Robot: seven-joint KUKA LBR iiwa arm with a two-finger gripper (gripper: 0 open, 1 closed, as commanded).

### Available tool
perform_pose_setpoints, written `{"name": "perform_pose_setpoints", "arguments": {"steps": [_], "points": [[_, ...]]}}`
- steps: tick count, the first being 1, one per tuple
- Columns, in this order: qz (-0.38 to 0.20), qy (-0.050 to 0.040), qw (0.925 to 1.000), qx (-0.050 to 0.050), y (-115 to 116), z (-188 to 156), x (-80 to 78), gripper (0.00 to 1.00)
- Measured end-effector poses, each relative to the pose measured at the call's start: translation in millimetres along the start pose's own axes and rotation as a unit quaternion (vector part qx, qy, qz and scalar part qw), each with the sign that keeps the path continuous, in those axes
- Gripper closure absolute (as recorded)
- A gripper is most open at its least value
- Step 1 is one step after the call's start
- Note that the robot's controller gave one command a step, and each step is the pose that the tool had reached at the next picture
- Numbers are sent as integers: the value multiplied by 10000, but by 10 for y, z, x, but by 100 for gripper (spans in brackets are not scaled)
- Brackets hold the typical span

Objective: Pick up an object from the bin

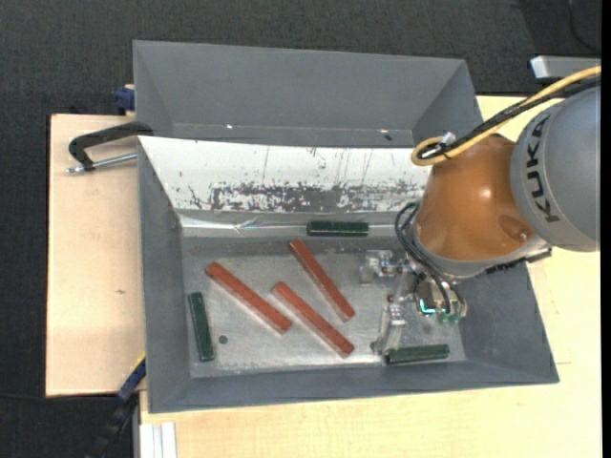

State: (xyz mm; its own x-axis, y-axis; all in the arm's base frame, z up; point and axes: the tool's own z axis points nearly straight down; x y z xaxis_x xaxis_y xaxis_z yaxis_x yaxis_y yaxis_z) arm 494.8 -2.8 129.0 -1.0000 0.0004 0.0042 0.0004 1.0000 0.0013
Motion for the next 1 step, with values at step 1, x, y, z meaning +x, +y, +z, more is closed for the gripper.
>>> {"name": "perform_pose_setpoints", "arguments": {"steps": [1], "points": [[-2,-30,10000,1,0,-25,-17,0]]}}
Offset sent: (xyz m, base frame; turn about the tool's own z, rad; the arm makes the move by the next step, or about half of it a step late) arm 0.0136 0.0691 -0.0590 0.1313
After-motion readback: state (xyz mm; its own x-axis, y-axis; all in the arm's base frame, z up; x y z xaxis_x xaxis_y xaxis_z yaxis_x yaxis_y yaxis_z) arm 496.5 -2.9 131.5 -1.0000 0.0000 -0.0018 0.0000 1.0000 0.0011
